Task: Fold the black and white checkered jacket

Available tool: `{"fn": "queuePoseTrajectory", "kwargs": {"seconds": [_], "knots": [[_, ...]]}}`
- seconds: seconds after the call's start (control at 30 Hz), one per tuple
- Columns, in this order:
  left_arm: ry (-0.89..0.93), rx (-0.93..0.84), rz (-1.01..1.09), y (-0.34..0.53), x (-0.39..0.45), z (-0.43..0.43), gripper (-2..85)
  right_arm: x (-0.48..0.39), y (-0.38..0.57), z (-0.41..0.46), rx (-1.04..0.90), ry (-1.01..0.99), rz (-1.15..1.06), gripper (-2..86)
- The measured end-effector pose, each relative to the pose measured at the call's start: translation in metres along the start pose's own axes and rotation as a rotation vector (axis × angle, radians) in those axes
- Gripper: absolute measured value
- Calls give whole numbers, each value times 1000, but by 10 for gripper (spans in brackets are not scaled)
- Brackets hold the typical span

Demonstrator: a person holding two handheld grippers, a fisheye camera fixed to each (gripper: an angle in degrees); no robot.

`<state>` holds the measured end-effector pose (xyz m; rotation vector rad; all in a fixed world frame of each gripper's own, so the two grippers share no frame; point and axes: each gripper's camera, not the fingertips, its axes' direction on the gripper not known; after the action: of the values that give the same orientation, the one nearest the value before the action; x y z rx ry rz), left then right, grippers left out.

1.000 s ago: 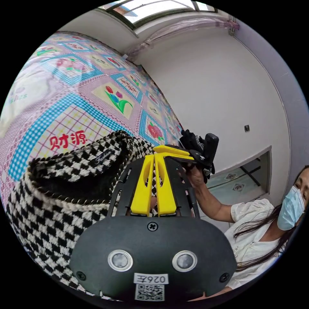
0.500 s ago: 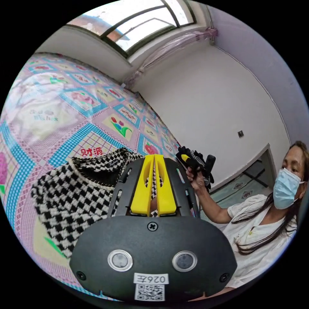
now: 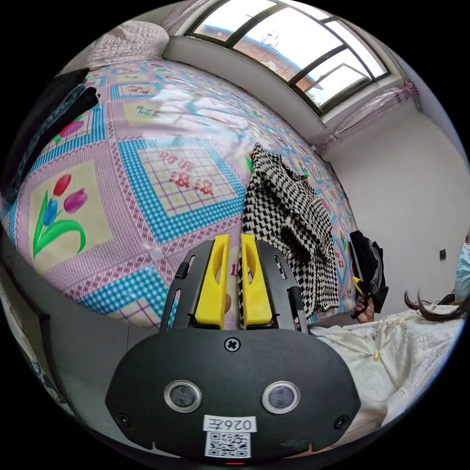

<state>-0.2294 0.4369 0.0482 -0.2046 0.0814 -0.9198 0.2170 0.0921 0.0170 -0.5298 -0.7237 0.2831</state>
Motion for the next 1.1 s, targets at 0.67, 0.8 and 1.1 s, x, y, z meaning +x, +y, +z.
{"fn": "queuePoseTrajectory", "kwargs": {"seconds": [0.67,0.8,1.1], "knots": [[222,-213,117,27,-20,-11,125,68,3,-7,-243,-268,65,63],[242,-287,99,20,-30,-15,69,73,-8,-3,-257,-320,94,54],[633,-261,-33,15,-74,-54,21,92,-12,-40,-262,-399,132,-8]]}}
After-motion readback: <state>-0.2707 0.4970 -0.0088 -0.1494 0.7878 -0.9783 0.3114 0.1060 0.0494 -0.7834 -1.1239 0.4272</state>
